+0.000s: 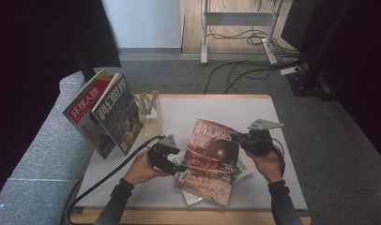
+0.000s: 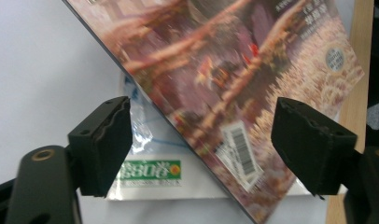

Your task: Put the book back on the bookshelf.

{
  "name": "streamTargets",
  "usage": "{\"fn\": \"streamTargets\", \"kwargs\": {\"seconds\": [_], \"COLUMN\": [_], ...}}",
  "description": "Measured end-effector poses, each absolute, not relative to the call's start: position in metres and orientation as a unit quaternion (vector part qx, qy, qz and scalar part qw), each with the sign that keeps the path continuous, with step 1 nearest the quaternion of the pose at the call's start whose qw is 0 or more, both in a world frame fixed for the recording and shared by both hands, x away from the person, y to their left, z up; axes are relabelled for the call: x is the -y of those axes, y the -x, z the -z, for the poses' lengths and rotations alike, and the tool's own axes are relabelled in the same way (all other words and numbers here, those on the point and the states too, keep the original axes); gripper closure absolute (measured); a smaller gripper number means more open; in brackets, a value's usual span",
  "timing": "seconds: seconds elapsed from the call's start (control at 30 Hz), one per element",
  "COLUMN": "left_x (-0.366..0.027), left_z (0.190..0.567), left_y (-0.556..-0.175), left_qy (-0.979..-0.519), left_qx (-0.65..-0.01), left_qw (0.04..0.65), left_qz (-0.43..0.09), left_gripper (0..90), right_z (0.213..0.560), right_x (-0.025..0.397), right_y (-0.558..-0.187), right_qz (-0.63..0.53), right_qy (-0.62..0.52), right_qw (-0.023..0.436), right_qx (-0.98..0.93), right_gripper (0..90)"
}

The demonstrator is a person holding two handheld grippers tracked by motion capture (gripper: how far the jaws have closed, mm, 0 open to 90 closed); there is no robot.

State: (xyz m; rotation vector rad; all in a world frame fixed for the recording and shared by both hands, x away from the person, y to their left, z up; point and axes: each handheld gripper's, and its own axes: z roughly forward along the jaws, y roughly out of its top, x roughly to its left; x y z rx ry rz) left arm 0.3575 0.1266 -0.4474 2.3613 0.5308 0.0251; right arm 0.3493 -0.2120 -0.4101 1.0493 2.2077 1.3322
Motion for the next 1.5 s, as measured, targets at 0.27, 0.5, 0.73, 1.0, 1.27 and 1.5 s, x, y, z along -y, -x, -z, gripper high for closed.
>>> {"fn": "streamTargets", "kwargs": {"seconds": [0.27,0.5,0.73,1.0,1.27,1.5], "left_x": [-0.127,-0.125,-0.12,-0.128,-0.136,-0.141], "left_z": [0.445,0.447,0.444,0.433,0.406,0.399], "left_y": [-0.372,-0.379,-0.381,-0.381,-0.372,-0.36], "left_qy": [-0.913,-0.917,-0.923,-0.918,-0.909,-0.911], "left_qx": [-0.198,-0.174,-0.15,-0.14,-0.124,-0.095], "left_qw": [0.357,0.359,0.355,0.371,0.398,0.392], "left_qz": [0.007,0.027,0.025,0.034,-0.016,-0.08], "left_gripper": [24.1,31.5,44.5,58.5,75.1,80.8], "right_z": [0.389,0.376,0.367,0.356,0.34,0.334], "right_x": [0.207,0.202,0.198,0.2,0.199,0.202], "right_y": [-0.342,-0.338,-0.334,-0.331,-0.329,-0.327], "right_qz": [-0.491,-0.503,-0.516,-0.529,-0.541,-0.538], "right_qy": [-0.334,-0.308,-0.283,-0.265,-0.254,-0.253], "right_qw": [0.186,0.184,0.182,0.177,0.184,0.194], "right_qx": [-0.783,-0.786,-0.788,-0.787,-0.78,-0.78], "right_gripper": [82.9,82.9,82.9,83.0,82.9,82.4]}}
